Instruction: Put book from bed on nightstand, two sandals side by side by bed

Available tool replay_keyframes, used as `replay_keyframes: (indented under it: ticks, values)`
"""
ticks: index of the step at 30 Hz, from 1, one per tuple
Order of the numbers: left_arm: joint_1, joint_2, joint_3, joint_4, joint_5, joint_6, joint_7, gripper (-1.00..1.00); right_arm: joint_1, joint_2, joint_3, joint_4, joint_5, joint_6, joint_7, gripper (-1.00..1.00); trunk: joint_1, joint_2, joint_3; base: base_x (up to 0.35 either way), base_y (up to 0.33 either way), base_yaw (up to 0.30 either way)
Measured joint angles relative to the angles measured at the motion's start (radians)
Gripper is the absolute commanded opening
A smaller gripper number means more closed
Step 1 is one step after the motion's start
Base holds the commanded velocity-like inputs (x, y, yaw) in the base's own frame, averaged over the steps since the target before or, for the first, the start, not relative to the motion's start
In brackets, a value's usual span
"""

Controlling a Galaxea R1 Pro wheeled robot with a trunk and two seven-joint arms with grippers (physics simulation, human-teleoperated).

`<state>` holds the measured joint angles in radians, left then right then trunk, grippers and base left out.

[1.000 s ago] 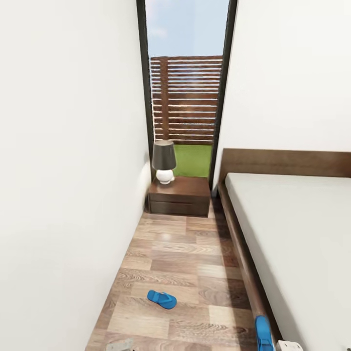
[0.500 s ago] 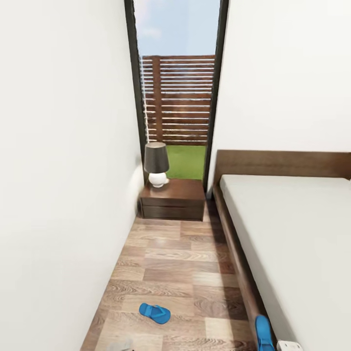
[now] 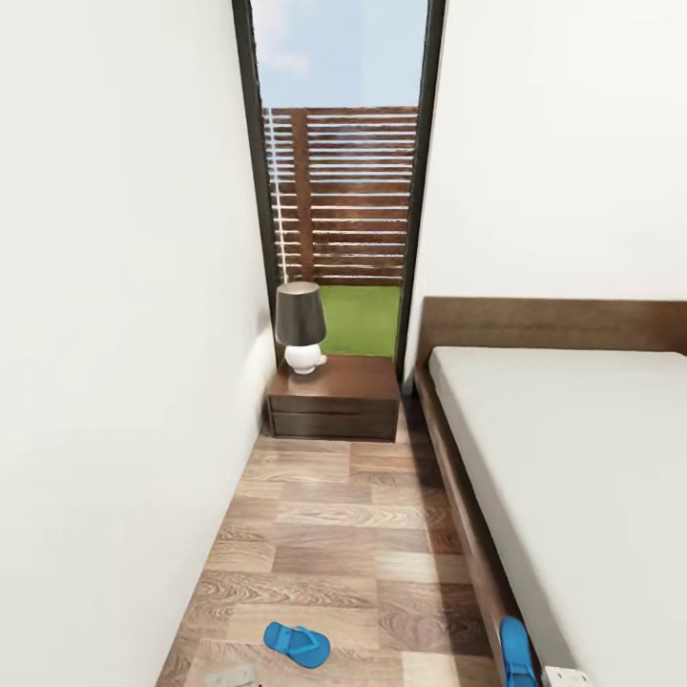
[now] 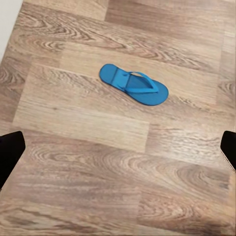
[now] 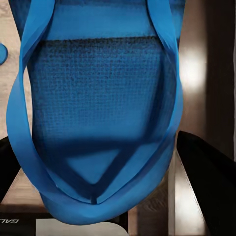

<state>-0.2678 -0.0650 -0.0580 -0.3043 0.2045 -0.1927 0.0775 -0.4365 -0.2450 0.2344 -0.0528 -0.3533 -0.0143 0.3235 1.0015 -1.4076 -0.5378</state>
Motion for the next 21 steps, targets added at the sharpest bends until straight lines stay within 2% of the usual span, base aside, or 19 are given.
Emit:
replay_keyframes:
  ticks: [8,15,21]
  values:
    - [0.000,0.000,0.000,0.000,0.000,0.000,0.000,1.00,0.000,0.000,0.000,0.000,0.000,0.000,0.000,-1.00,0.000,0.000,0.000,0.325,0.017,0.000]
    - [0.000,0.000,0.000,0.000,0.000,0.000,0.000,1.00,0.000,0.000,0.000,0.000,0.000,0.000,0.000,-1.00,0.000,0.000,0.000,0.310,0.143,0.000]
    - [0.000,0.000,0.000,0.000,0.000,0.000,0.000,1.00,0.000,0.000,0.000,0.000,0.000,0.000,0.000,-1.00,0.001,0.000,0.000,0.106,0.055,0.000]
